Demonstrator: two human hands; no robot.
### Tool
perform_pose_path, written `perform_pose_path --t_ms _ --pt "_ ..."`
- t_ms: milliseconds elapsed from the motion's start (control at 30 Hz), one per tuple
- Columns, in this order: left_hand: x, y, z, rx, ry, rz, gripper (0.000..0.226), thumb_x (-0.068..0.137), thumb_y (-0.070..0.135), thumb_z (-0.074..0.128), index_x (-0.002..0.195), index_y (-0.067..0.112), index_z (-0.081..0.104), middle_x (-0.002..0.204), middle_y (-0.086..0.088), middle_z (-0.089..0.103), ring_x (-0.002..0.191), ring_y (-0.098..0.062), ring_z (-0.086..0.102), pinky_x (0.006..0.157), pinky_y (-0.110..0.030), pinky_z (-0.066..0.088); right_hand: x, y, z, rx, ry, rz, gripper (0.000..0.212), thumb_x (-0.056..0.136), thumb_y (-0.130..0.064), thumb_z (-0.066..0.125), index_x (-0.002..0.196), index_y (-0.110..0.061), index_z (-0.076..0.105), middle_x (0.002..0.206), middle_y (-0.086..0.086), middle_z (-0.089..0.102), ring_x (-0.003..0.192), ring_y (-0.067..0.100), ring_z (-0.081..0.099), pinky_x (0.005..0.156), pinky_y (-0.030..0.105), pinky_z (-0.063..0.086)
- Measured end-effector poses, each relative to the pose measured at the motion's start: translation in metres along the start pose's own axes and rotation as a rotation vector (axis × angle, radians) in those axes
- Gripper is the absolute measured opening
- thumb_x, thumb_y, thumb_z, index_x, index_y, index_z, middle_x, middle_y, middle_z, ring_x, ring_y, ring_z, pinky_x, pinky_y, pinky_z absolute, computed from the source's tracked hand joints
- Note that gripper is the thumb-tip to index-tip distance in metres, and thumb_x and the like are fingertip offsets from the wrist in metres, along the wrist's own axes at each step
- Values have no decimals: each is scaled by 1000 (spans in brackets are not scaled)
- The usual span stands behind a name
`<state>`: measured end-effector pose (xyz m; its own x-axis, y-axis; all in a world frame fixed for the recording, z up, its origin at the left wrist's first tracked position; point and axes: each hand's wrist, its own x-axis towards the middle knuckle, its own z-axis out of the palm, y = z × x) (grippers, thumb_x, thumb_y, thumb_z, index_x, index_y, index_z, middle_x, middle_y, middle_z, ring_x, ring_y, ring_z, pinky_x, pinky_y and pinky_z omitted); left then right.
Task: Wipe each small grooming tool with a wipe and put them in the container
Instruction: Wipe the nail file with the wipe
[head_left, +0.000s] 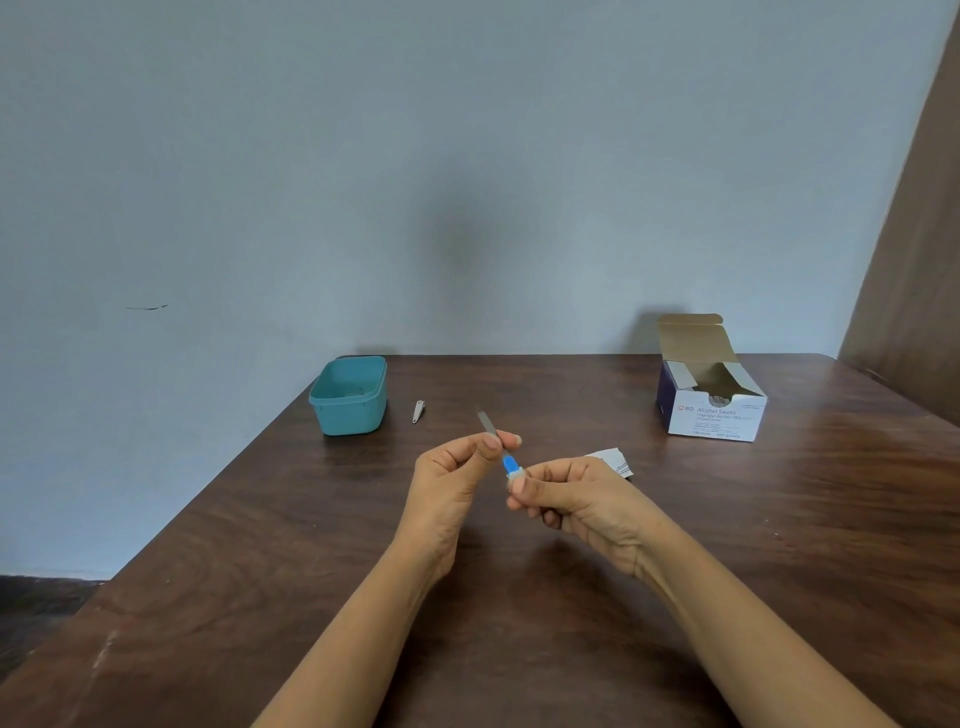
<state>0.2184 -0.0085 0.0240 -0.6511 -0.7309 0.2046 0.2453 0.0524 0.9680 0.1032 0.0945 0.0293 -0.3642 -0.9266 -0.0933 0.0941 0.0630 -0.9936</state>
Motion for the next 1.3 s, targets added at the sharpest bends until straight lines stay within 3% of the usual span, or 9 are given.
perform_pose_path --t_ms 133,233,300,367,467,567,700,1067,1300 --pt "-1 -2 2 -3 -73 -10 25 74 30 62 88 13 73 94 1 75 96 -3 67 99 -27 43 0 0 3 -18 25 -36 23 73 -25 73 86 -6 74 74 3 73 64 4 56 63 18 41" --pt "-1 0 2 -23 -116 -44 27 72 28 64 90 10 73 95 -2 75 94 -6 68 94 -26 46 -1 -2 4 -18 45 -59 29 69 -32 73 86 -7 75 75 2 72 67 4 57 66 21 41" --pt "-1 0 2 -32 -125 -64 25 73 28 63 88 12 74 95 -1 75 93 -5 68 89 -24 45 0 -2 5 -6 34 -41 23 74 -30 73 85 -10 75 74 1 72 67 4 56 66 22 40" --pt "-1 0 0 -45 -122 -82 22 73 30 63 84 17 77 96 0 75 99 -9 67 95 -29 43 0 -2 6 18 0 8 12 83 -25 69 80 -15 75 73 1 70 67 5 56 65 21 39" --pt "-2 0 0 -50 -107 -85 22 72 32 64 84 19 77 97 2 75 101 -8 65 95 -29 41 -1 -3 6 44 -53 79 14 86 -23 65 75 -18 72 74 0 68 65 6 56 65 22 37" --pt "-1 2 1 -56 -73 -79 25 73 32 63 88 15 74 96 5 75 95 -1 66 86 -23 40 -2 -6 5 63 -58 119 13 86 -22 65 76 -17 72 73 -1 68 63 6 56 64 20 38" --pt "1 4 -2 -50 -5 -67 25 72 36 64 88 19 75 98 8 75 104 -7 61 85 -28 37 -2 -6 5 69 -47 141 14 86 -20 64 76 -16 73 70 -2 68 59 4 55 62 18 37" --pt "3 4 -2 -93 104 -92 14 86 23 61 90 18 74 97 9 75 105 -5 59 90 -27 38 1 -6 4 75 -5 131 13 84 -20 67 76 -15 74 69 -1 68 58 4 55 62 19 38" --pt "10 14 -21 -262 243 -90 15 73 32 66 80 22 76 99 8 74 94 -5 54 75 -28 33 3 -1 1 92 48 117 12 85 -15 66 75 -15 73 67 -1 68 57 4 53 59 17 37"
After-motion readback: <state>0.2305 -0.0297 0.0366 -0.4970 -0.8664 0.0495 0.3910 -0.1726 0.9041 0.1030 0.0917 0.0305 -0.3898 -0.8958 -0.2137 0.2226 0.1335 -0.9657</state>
